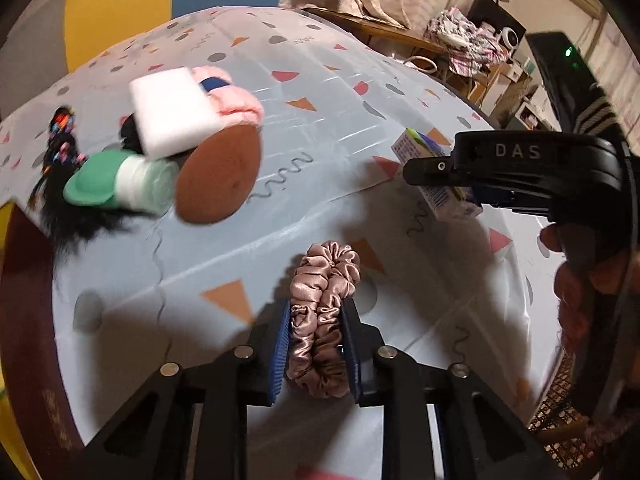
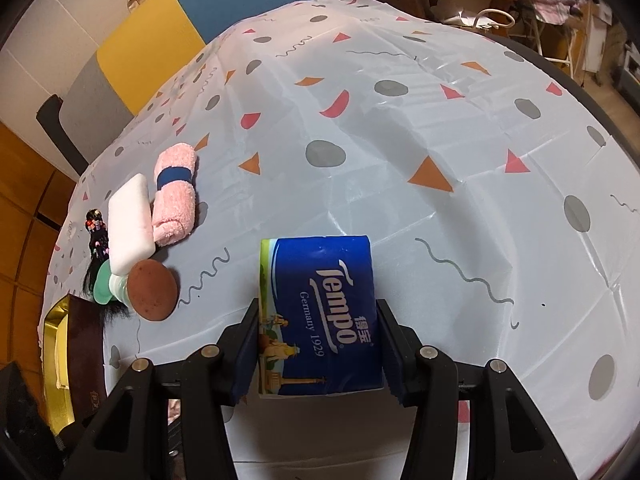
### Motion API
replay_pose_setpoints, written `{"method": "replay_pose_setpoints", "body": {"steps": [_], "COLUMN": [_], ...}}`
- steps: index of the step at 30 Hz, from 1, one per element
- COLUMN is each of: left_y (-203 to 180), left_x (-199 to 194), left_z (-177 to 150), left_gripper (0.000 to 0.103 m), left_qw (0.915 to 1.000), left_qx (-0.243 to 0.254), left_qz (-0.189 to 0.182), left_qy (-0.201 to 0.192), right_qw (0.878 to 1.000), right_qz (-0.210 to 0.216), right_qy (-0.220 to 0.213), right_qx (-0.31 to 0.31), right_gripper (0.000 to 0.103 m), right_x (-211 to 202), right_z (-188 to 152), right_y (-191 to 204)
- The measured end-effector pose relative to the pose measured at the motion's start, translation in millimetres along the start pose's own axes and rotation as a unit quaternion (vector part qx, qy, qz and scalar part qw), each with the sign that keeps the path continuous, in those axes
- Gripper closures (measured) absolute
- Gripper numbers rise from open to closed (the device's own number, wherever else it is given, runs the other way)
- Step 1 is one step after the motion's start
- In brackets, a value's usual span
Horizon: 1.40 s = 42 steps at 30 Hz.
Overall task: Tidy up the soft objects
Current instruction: 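Lift the scrunchie over the gold tray with the left tool while the right tool holds the tissue pack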
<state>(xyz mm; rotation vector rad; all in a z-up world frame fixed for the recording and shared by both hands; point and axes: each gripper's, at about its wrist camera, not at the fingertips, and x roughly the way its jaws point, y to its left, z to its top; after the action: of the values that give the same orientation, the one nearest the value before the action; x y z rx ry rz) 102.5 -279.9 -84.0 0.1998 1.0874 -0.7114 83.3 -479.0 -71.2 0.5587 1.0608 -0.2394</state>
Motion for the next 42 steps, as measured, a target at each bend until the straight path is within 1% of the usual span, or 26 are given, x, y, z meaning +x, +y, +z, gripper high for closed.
{"method": "replay_pose_setpoints", "body": {"steps": [4,9,12,15,19,23,27,31,35,37,40,42], "left_y": [9,10,16,29,55,89,121,155,189,204,223,235], "left_x": [-20,-51,-73,-94,-122,-146,-161,-169,-172,-174,-176,-178], "left_z": [-13,-30,-42,-52,-63,-75,-87,-101,-119,-128,-138,-143], "left_gripper": [0.079,0.079,0.079,0.079,0.079,0.079,0.079,0.079,0.079,0.079,0.079,0.079], "left_qw": [0.9992,0.9970,0.9948,0.9925,0.9891,0.9828,0.9771,0.9716,0.9644,0.9615,0.9577,0.9554], "left_qx": [-0.031,-0.040,-0.050,-0.065,-0.089,-0.127,-0.157,-0.186,-0.220,-0.232,-0.246,-0.250], "left_qz": [-0.023,-0.053,-0.063,-0.064,-0.048,-0.031,-0.008,0.022,0.050,0.067,0.085,0.104], "left_qy": [-0.014,-0.041,-0.062,-0.081,-0.107,-0.131,-0.143,-0.145,-0.137,-0.131,-0.123,-0.119], "right_qw": [1.000,1.000,1.000,1.000,0.999,0.999,0.999,0.999,0.998,0.997,0.996,0.996], "right_qz": [-0.005,-0.011,-0.012,-0.006,-0.003,-0.002,0.008,0.018,0.022,0.024,0.039,0.046], "right_qy": [0.001,0.007,0.007,0.007,0.003,0.005,0.008,0.001,-0.021,-0.028,-0.035,-0.045], "right_qx": [-0.009,-0.015,-0.019,-0.022,-0.032,-0.040,-0.035,-0.033,-0.052,-0.061,-0.068,-0.069], "right_gripper": [0.050,0.050,0.050,0.050,0.050,0.050,0.050,0.050,0.050,0.050,0.050,0.050], "right_x": [2,6,6,6,4,4,6,3,-5,-7,-9,-13], "right_z": [-1,-3,-4,-5,-8,-9,-11,-11,-11,-13,-16,-19], "right_y": [3,7,8,10,15,20,20,20,29,34,40,43]}}
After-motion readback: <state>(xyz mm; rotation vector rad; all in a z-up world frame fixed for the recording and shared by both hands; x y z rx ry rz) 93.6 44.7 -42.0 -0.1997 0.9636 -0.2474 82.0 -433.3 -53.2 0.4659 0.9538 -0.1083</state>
